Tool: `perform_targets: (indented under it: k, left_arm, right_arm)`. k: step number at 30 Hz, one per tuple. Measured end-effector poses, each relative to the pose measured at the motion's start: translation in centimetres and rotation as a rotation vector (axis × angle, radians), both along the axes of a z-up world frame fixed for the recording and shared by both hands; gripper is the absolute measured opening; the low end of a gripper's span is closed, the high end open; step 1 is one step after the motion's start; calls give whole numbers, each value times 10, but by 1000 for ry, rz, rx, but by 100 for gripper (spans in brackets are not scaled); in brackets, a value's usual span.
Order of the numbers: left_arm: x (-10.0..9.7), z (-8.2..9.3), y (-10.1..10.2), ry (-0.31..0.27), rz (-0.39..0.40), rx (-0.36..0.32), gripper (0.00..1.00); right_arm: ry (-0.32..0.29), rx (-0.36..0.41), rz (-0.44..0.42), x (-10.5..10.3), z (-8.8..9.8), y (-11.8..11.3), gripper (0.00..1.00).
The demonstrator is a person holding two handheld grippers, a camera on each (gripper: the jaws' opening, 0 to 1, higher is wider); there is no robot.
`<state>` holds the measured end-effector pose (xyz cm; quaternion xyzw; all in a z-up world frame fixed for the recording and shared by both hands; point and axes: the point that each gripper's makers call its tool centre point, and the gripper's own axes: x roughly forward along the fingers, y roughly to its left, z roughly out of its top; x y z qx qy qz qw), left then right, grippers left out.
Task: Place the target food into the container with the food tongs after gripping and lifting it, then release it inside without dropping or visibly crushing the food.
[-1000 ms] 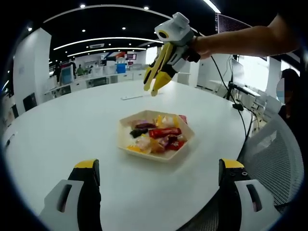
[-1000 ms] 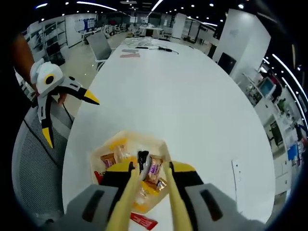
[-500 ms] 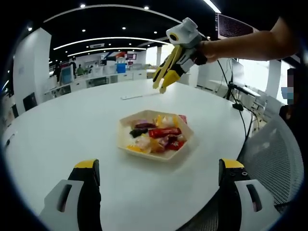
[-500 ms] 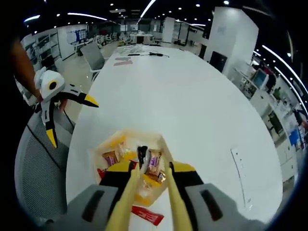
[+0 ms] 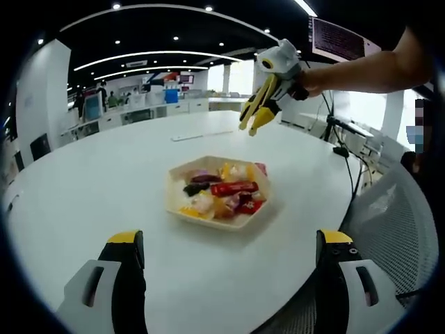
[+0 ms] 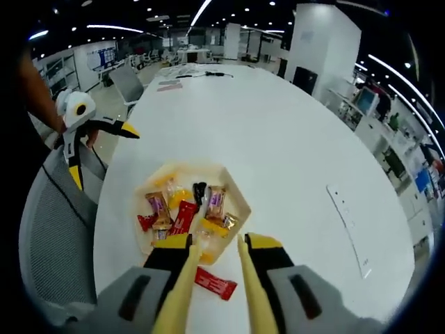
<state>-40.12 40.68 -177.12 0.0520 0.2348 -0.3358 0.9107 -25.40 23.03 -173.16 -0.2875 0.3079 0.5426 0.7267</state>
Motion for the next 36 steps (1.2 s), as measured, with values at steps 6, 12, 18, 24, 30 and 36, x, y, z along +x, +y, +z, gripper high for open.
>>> perform_targets:
  k: [6, 12, 18, 24, 30, 36]
  left_arm:
    - [0, 0, 0, 3, 3, -3, 100]
    - [-1, 0, 0, 8, 4, -4, 100]
    - [0, 0, 1, 7, 11, -6, 100]
    - [0, 0, 1, 9, 9, -6, 100]
    - [-1, 0, -1, 13, -6, -12, 100]
    - [-3, -2, -3, 23, -13, -9, 100]
  right_arm:
    - [9, -8, -13, -1, -10, -17, 29]
    - [-6, -27, 29, -7, -20, -25, 29]
    - [3, -32, 44, -6, -29, -30, 29]
    - [18, -60, 69, -8, -45, -34, 29]
    - [54, -61, 77, -13, -62, -28, 28]
    - [77, -35, 43, -11, -72, -26, 28]
